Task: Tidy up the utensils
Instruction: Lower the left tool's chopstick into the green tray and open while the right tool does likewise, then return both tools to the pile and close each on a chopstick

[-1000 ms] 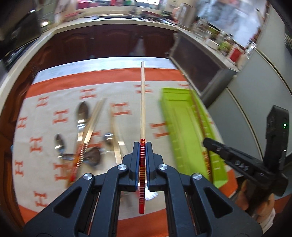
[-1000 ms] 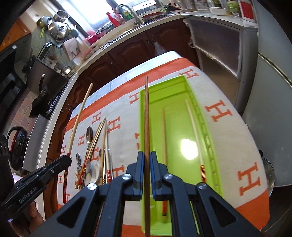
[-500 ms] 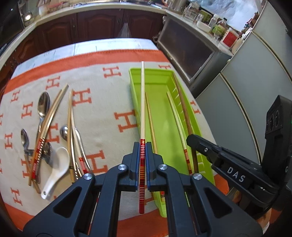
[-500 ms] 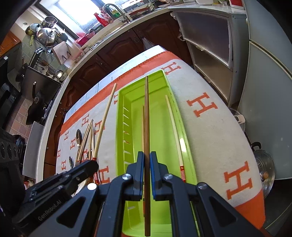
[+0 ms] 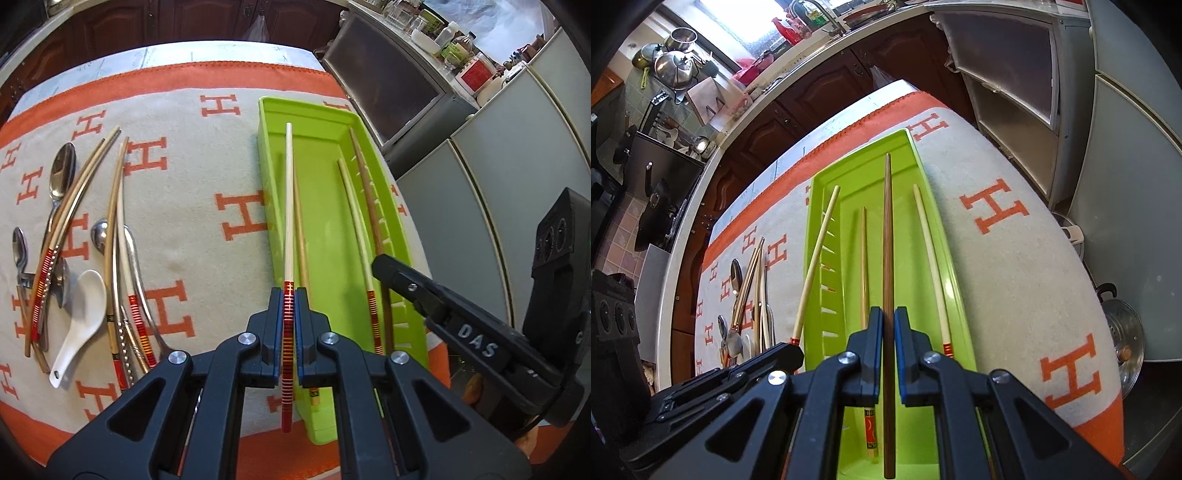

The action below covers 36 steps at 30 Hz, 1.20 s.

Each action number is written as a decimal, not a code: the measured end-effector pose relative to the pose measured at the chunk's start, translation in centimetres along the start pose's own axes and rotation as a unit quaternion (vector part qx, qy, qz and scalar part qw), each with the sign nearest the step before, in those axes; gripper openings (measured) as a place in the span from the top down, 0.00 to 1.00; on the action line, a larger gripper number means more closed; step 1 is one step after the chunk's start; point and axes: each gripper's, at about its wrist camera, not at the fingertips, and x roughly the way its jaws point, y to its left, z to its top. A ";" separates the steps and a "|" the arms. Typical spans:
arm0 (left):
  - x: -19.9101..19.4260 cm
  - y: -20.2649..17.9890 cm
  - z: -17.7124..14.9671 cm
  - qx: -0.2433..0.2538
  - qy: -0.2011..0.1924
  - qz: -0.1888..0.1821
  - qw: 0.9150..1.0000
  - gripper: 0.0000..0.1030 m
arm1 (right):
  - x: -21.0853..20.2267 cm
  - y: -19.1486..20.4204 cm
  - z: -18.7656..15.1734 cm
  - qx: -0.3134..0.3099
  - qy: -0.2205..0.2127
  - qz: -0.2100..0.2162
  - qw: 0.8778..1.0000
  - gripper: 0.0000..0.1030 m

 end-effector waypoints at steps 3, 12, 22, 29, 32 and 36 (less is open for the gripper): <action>0.0 -0.4 0.2 -0.006 0.004 -0.011 1.000 0.97 | 0.2 0.4 0.0 -0.014 0.005 -0.011 1.000 0.93; -1.1 -2.2 -0.4 0.033 -0.004 0.005 0.999 0.94 | -0.2 0.6 -0.6 -0.027 0.011 -0.033 0.999 0.90; -7.7 1.5 -3.0 0.055 -0.079 0.041 0.995 0.55 | -1.2 2.9 -1.8 -0.051 0.009 -0.015 0.999 0.89; -12.3 7.4 -4.1 0.014 -0.125 0.085 0.988 0.54 | -0.3 5.5 -2.4 -0.080 0.021 -0.010 0.997 0.89; -13.2 9.6 -4.9 -0.006 -0.129 0.104 0.986 0.54 | 0.5 7.1 -2.7 -0.101 0.028 -0.008 0.994 0.89; -13.5 12.9 -5.7 -0.038 -0.124 0.114 0.985 0.54 | 2.2 8.5 -3.2 -0.127 0.036 -0.038 0.991 0.89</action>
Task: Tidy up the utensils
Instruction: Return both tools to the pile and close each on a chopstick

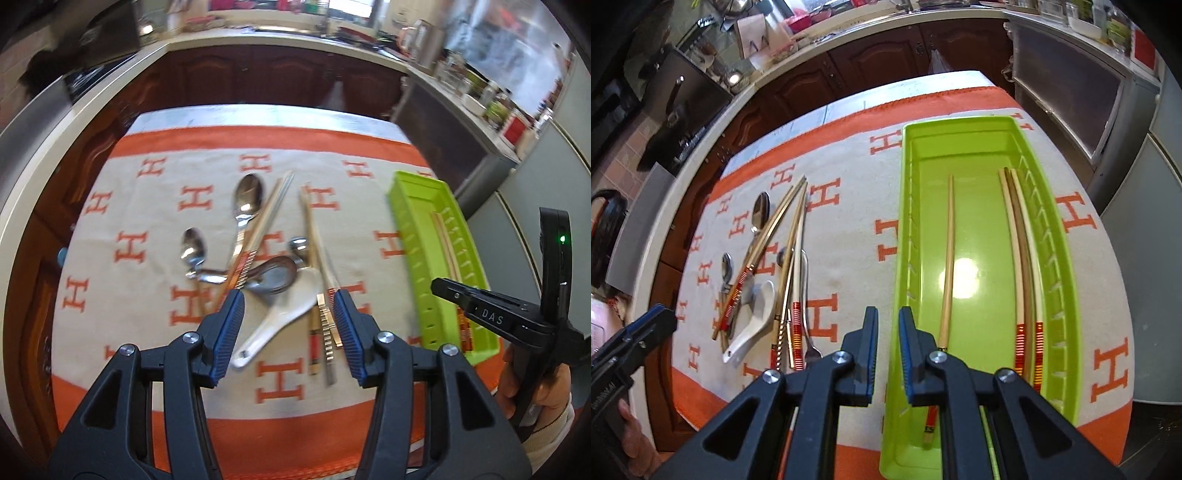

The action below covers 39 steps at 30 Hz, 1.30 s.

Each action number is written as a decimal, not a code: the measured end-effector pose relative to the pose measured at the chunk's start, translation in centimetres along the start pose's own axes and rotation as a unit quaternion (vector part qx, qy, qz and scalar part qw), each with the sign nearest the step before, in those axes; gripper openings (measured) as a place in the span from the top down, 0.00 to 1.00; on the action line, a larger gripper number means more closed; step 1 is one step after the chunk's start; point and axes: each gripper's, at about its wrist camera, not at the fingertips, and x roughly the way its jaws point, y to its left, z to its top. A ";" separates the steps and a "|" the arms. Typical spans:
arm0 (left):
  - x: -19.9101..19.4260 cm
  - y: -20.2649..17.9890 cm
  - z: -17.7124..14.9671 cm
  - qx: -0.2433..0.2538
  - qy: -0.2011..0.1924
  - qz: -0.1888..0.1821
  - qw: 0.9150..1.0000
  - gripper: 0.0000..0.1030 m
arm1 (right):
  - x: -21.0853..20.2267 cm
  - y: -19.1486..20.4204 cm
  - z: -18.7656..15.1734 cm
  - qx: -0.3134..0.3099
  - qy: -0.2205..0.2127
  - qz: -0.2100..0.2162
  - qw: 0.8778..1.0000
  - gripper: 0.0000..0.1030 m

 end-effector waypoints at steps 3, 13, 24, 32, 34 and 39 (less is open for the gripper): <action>0.2 1.9 -0.3 -0.015 0.002 0.010 1.000 0.54 | 0.6 0.5 0.0 -0.015 -0.003 -0.024 1.000 0.89; 0.9 5.8 -0.8 -0.053 0.006 0.021 0.998 0.54 | 1.1 1.5 0.0 -0.039 -0.008 -0.060 0.997 0.94; 1.7 8.1 -1.0 -0.071 0.013 0.023 0.997 0.54 | 1.6 3.5 -0.1 -0.054 0.002 -0.065 0.996 0.91; 3.0 8.3 0.1 -0.033 0.050 0.025 0.998 0.54 | 0.9 3.3 0.4 -0.021 0.005 -0.050 0.998 0.90; 3.6 8.2 0.5 -0.023 0.063 0.009 0.998 0.54 | 0.2 3.5 0.6 -0.018 -0.005 -0.051 0.998 0.90; 4.8 7.7 1.3 0.009 0.060 -0.017 0.998 0.54 | -1.3 4.7 1.4 -0.019 -0.032 -0.033 0.999 0.90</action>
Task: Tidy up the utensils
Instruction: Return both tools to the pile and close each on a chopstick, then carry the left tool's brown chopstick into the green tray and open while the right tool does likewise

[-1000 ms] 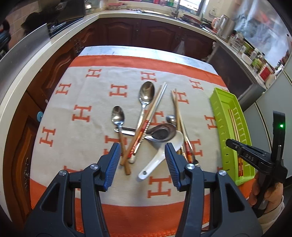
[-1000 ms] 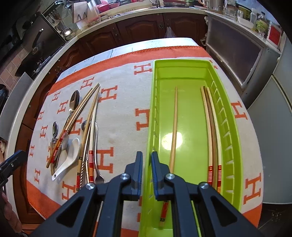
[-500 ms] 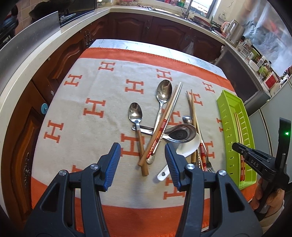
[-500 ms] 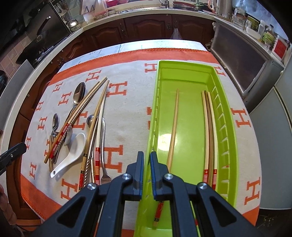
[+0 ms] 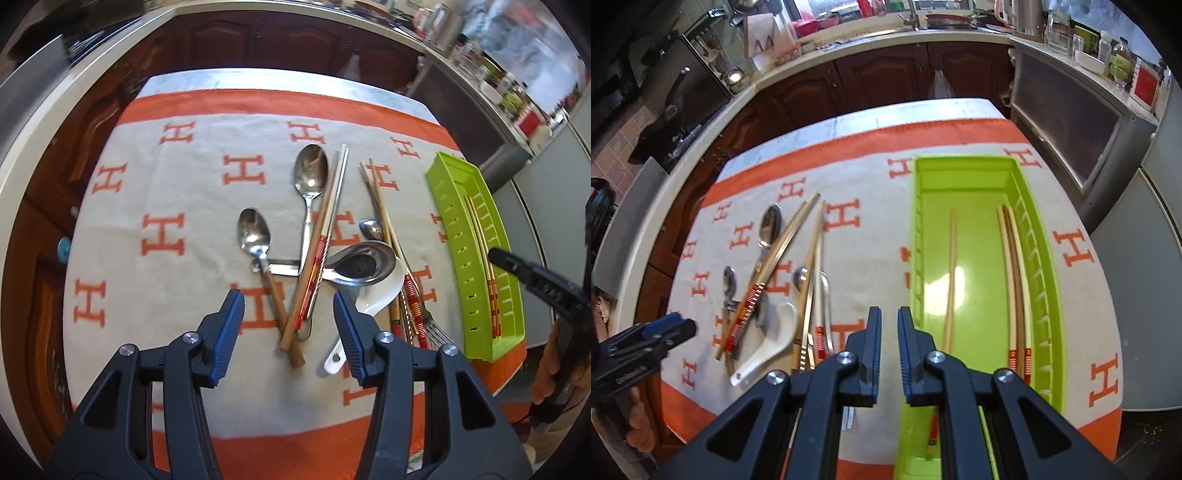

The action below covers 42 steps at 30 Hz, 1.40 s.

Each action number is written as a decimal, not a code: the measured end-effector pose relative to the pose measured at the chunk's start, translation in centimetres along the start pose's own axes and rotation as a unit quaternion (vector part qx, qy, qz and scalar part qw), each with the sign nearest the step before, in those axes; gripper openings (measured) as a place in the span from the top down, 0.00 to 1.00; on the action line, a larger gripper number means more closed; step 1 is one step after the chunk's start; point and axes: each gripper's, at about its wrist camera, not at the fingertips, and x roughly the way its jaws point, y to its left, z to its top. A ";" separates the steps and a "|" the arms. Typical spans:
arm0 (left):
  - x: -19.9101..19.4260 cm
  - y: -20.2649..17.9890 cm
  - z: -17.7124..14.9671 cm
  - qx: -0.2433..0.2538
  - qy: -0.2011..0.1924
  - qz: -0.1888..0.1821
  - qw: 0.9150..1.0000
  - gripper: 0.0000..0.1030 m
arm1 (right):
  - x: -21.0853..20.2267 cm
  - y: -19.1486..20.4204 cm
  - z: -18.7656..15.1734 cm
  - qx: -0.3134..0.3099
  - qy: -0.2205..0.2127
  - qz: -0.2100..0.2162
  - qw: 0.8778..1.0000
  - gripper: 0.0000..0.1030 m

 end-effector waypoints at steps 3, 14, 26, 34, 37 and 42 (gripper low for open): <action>1.3 -0.6 1.0 0.026 0.005 -0.014 1.000 0.54 | 0.1 1.0 0.8 -0.002 0.001 0.033 0.999 0.90; 6.5 -2.1 3.0 0.077 0.032 -0.035 0.996 0.65 | 4.2 3.9 2.7 -0.011 0.029 0.078 0.996 0.90; 8.8 -2.3 3.5 0.077 0.046 -0.045 0.995 0.89 | 7.5 3.8 3.6 0.011 0.053 0.108 0.993 0.90; 8.1 -2.0 3.4 0.057 0.039 -0.046 0.997 0.95 | 9.5 3.4 4.0 0.038 0.082 0.131 0.987 0.90; 7.3 -1.8 3.4 0.042 0.031 -0.051 0.997 0.95 | 10.0 3.2 4.1 0.053 0.091 0.142 0.984 0.90; 5.8 -1.2 3.2 0.025 0.018 -0.058 0.998 0.96 | 10.5 3.4 4.2 0.064 0.098 0.151 0.982 0.90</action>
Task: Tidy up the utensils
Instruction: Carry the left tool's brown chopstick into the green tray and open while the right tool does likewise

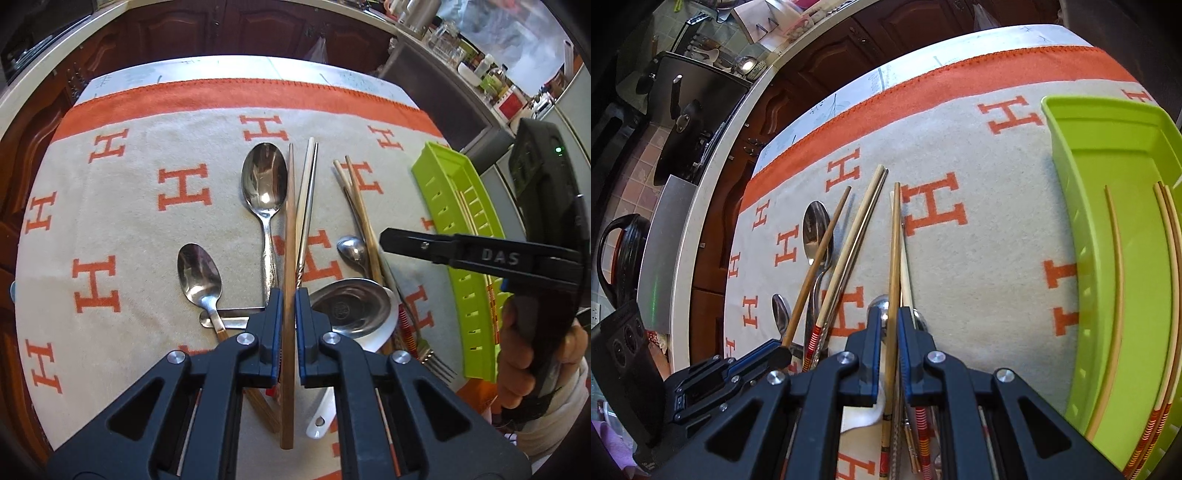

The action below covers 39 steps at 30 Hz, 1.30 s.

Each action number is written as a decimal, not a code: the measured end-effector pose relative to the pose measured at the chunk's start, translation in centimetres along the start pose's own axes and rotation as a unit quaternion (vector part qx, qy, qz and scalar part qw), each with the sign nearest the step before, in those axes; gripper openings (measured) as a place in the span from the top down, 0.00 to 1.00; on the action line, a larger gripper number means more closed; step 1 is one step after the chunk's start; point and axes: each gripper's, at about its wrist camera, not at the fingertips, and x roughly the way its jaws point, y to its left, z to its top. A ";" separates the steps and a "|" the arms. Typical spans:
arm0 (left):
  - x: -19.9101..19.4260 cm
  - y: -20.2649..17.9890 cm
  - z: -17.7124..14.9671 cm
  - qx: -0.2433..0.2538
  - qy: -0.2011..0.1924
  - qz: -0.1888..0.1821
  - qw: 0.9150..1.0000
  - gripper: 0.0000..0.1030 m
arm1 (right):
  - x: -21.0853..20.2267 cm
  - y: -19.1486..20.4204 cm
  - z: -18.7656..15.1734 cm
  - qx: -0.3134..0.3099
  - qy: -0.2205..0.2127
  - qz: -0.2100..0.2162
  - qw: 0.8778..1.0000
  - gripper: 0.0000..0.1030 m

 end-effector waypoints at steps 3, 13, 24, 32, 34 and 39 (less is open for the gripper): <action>-0.5 0.1 -0.2 -0.009 -0.006 -0.001 1.000 0.96 | 0.3 0.4 0.1 -0.004 -0.002 -0.007 1.000 0.90; -0.6 -0.1 -1.3 -0.025 -0.008 -0.010 1.000 0.96 | 1.8 2.3 -0.2 -0.042 -0.010 -0.083 0.996 0.90; -2.4 -0.8 -2.0 -0.030 -0.027 -0.018 0.999 0.96 | 0.4 1.8 -0.6 -0.043 -0.023 -0.037 0.998 0.94; -5.4 -3.4 -2.3 -0.018 -0.054 -0.034 0.998 0.96 | -4.8 0.3 -1.4 -0.015 -0.050 0.019 0.998 0.94; -6.1 -4.3 -2.5 -0.012 -0.058 -0.038 0.997 0.96 | -6.5 -0.2 -1.8 -0.010 -0.058 0.027 0.998 0.94; -7.5 -8.2 -2.7 0.011 -0.067 -0.055 0.996 0.96 | -10.0 -2.0 -2.8 0.001 -0.076 0.023 0.997 0.94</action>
